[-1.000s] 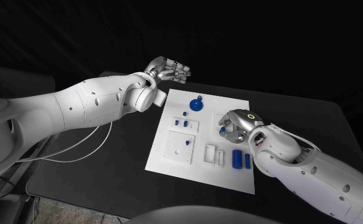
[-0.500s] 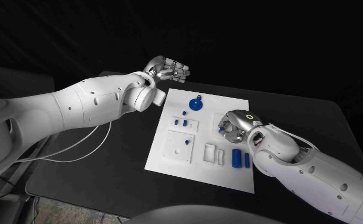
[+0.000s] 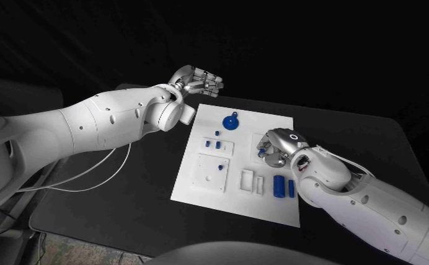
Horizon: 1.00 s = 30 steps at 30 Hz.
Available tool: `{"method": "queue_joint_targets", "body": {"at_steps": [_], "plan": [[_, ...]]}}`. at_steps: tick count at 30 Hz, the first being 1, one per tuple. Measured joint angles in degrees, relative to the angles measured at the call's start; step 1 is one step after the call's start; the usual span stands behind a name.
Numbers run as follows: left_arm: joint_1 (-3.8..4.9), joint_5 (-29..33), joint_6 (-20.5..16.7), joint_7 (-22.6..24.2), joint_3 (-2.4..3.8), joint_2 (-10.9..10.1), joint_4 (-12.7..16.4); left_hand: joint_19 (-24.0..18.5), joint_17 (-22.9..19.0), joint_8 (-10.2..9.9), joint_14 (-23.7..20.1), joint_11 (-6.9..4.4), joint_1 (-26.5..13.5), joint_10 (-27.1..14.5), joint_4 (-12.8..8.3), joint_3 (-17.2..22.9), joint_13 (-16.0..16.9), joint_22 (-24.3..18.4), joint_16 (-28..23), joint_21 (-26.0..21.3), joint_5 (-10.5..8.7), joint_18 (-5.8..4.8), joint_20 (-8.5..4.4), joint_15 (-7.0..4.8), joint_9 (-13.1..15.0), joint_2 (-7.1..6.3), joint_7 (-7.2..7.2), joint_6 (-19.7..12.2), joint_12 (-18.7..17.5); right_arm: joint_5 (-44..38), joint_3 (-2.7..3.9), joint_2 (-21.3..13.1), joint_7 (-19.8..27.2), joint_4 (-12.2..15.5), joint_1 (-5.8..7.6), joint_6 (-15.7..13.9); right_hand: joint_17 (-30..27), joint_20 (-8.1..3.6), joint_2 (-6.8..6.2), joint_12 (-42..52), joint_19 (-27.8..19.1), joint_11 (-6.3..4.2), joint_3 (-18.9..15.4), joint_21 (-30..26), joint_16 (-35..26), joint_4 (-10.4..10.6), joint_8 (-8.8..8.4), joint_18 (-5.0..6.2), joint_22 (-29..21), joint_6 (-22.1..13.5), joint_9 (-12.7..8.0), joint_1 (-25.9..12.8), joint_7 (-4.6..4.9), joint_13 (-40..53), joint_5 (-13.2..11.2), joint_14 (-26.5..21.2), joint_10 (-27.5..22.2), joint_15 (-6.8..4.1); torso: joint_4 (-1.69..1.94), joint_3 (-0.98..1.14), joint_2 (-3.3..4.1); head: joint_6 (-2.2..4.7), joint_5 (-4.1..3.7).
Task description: Assemble the parts on the task board
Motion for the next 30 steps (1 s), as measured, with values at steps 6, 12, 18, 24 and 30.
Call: {"method": "queue_joint_targets", "body": {"at_steps": [6,12,18,24,30], "plan": [[0.00,0.0,0.0,0.0,0.00,-0.1,-0.2,0.0,0.0,0.0,0.0,0.00,0.0,0.0,0.0,0.0,0.0,0.1,0.0,0.0,0.00,0.01,0.00,0.00,0.0,0.00,0.00,0.0,0.0,1.1,1.09,-0.9,-0.1,1.8,-0.09,-1.0,0.1,-0.27,0.12,0.0,-0.1,0.19,0.7,0.1,0.0,0.0,0.00,0.04,0.5,0.2,0.1,-0.1,-0.21,0.1,0.0,0.2,0.2,-0.19,-0.03,0.01,-0.02,0.00,-0.07],[-0.02,0.0,0.1,0.0,0.00,0.1,-1.1,0.0,0.0,0.0,0.0,0.00,0.0,0.0,0.0,0.0,0.0,0.1,0.0,0.0,0.00,0.00,0.00,0.00,0.0,0.00,0.01,0.0,0.0,3.6,3.80,-1.4,0.1,4.8,0.00,-2.4,0.1,-0.27,0.12,0.0,-0.1,0.19,0.7,0.1,0.0,0.0,-0.01,0.05,0.6,0.2,0.1,-0.1,-0.22,0.1,-0.1,0.2,0.2,-0.19,-0.03,0.01,-0.05,0.12,-0.03],[-0.04,0.0,0.1,0.0,-0.02,0.1,-1.7,0.0,0.0,0.0,0.0,0.00,0.0,0.0,0.0,0.0,0.0,0.1,0.0,0.0,0.00,0.00,0.00,0.00,0.0,0.00,0.01,0.0,0.0,5.4,4.67,-0.5,0.8,6.8,0.02,-3.4,0.1,-0.26,0.11,0.0,-0.1,0.18,0.7,-0.2,0.0,0.0,-0.07,0.06,0.8,0.2,0.2,-0.1,-0.23,0.1,0.1,0.2,0.2,-0.18,-0.03,-0.02,-0.05,0.29,0.32],[-0.05,0.0,0.1,0.0,-0.03,0.4,-1.9,0.0,0.0,0.0,0.0,0.00,0.0,0.0,0.0,0.0,0.0,0.1,0.0,0.0,0.00,0.00,0.00,0.00,0.0,0.00,0.01,0.0,0.0,6.6,4.63,2.1,1.7,7.4,0.01,-3.4,0.1,-0.26,0.11,-0.1,-0.1,0.18,0.7,-0.4,0.0,0.0,-0.09,0.06,0.8,0.2,0.2,-0.1,-0.23,0.1,0.2,0.2,0.2,-0.18,0.04,-0.08,-0.06,0.13,0.60],[-0.05,0.1,0.2,0.0,-0.03,0.8,-2.1,0.0,0.0,0.0,0.0,0.00,0.0,0.0,0.0,0.0,0.0,0.1,0.0,0.0,0.00,0.01,0.00,0.00,0.0,0.00,0.02,0.0,0.0,6.7,2.17,6.1,3.0,7.1,0.01,-3.4,0.1,-0.25,0.11,-0.1,-0.1,0.17,0.8,-0.6,-0.3,-0.1,-0.22,0.06,0.9,0.2,0.2,-0.6,-0.22,0.3,0.2,0.2,0.2,-0.18,0.10,-0.07,-0.01,0.16,1.22]]}}
